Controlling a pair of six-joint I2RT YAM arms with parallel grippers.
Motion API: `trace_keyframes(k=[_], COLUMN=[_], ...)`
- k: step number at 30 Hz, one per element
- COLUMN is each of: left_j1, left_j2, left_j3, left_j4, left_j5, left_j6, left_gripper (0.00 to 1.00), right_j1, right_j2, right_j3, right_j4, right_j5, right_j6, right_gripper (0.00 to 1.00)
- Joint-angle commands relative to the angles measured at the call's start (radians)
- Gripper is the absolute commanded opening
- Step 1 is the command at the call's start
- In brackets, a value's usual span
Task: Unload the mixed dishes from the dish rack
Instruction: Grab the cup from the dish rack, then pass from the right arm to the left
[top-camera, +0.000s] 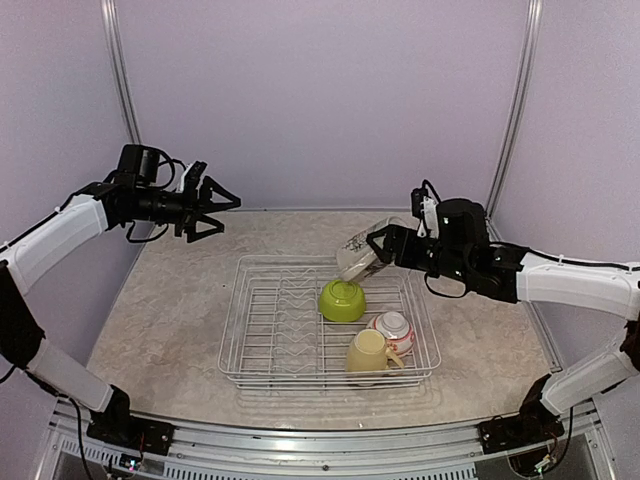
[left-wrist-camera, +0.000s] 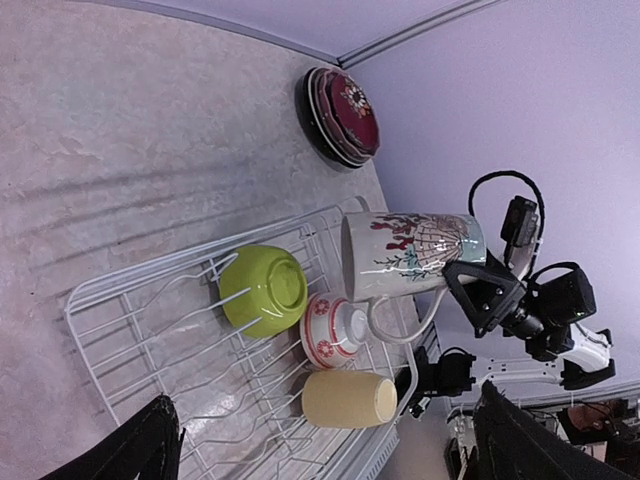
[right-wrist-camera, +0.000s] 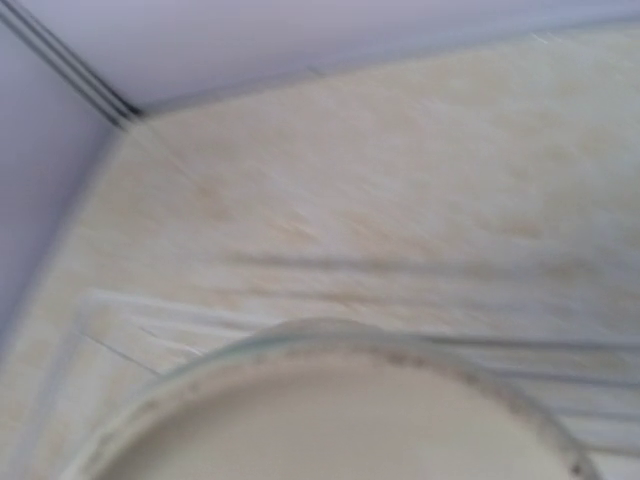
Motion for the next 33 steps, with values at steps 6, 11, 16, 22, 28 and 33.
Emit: trace_keyframes(k=[6, 11, 16, 22, 28, 33], left_j1=[-0.039, -0.059, -0.075, -0.089, -0.088, -0.088], left_j2=[0.075, 0.1, 0.112, 0.141, 0.148, 0.137], left_j3=[-0.058, -0.108, -0.156, -0.208, -0.217, -0.22], left_j4=[0.292, 0.457, 0.62, 0.836, 0.882, 0.9], left_j5=[0.325, 0.399, 0.446, 0.491, 0.498, 0.504], left_j6=[-0.208, -0.314, -0.414, -0.56, -0.587, -0.59], left_gripper=[0.97, 0.97, 0.96, 0.89, 0.73, 0.58], right_j1=[-0.004, 0.026, 0.053, 0.066, 0.08, 0.091], right_j2=[0.105, 0.247, 0.366, 0.441, 0.493, 0.529], right_j3=[0.003, 0.089, 0.172, 0.229, 0.252, 0.26], right_j4=[0.748, 0.915, 1.029, 1.055, 1.091, 1.131], right_j5=[-0.272, -0.335, -0.364, -0.387, -0.415, -0.425], right_j6=[0.176, 0.254, 0.31, 0.347, 0.381, 0.401], right_gripper=[0.0, 0.0, 0.0, 0.0, 0.0, 0.0])
